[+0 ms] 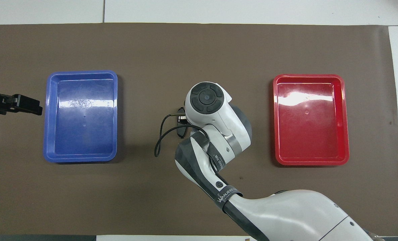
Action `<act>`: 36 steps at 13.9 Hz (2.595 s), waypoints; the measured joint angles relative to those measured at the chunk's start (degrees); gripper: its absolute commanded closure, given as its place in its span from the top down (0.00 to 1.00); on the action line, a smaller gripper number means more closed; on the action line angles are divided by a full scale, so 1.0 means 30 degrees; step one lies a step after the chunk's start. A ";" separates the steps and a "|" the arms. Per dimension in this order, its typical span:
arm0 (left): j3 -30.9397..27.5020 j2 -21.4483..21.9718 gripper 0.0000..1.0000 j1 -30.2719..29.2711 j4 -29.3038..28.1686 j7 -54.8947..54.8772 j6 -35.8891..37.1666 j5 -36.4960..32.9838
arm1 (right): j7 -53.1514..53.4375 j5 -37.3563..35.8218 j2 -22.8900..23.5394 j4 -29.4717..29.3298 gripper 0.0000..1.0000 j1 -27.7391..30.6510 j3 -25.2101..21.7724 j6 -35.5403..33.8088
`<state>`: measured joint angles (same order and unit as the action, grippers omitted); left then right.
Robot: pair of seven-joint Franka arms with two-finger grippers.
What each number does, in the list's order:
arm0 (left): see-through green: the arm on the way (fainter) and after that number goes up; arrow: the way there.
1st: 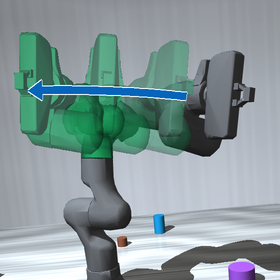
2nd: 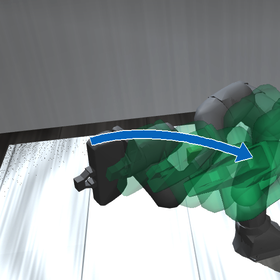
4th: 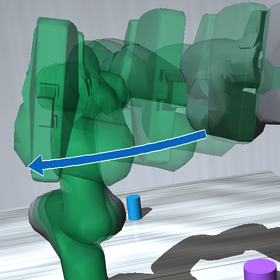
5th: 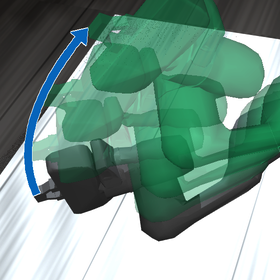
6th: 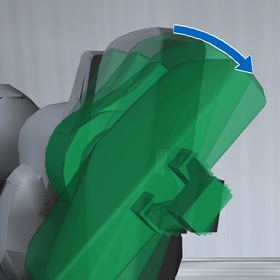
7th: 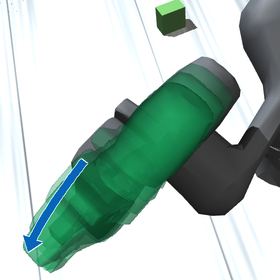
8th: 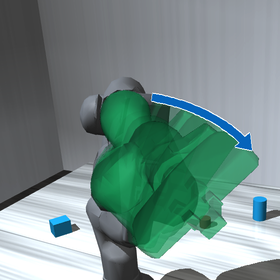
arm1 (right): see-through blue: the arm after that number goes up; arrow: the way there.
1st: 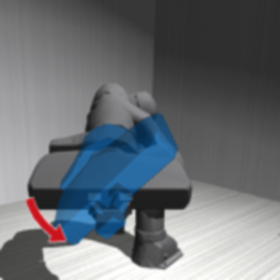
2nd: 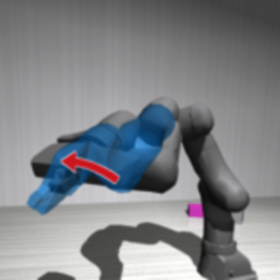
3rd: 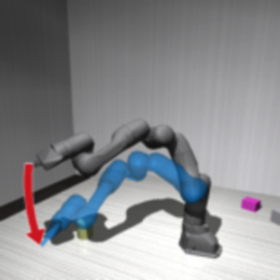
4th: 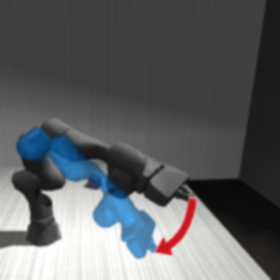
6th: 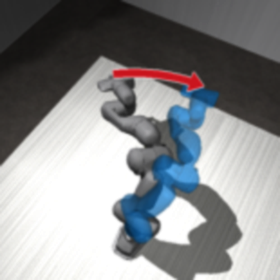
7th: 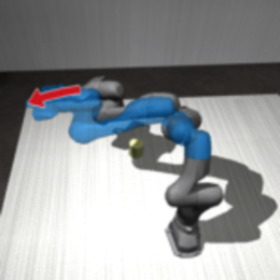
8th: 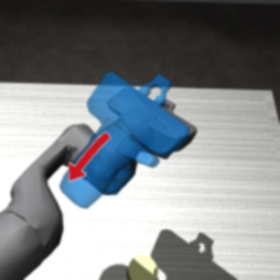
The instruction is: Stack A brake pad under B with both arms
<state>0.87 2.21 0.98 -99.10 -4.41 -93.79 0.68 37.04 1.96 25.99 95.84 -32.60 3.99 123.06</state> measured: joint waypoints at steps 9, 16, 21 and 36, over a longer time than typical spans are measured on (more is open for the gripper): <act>0.0000 0.0000 0.99 0.0000 0.0000 0.0003 -0.0002 0.0004 | 0.0050 0.0019 0.0899 0.0027 0.00 -0.0560 -0.0003 0.1480; -0.0001 -0.0001 0.99 -0.0001 0.0000 0.0006 -0.0003 0.0005 | 0.0050 0.0019 0.1175 0.0126 0.00 -0.0746 -0.0003 0.1817; -0.0001 -0.0001 0.99 -0.0001 0.0000 0.0006 -0.0004 0.0006 | 0.0050 0.0018 0.1219 0.0395 0.02 -0.0756 -0.0011 0.2354; -0.0001 -0.0001 0.99 -0.0001 0.0000 0.0010 -0.0019 0.0007 | 0.0061 -0.0003 0.0114 0.0546 1.00 -0.0554 -0.0341 0.1789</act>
<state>0.87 2.21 0.98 -99.10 -4.38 -93.85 0.70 37.23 1.95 26.33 97.48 -34.26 2.97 128.42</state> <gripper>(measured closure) 0.004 0.000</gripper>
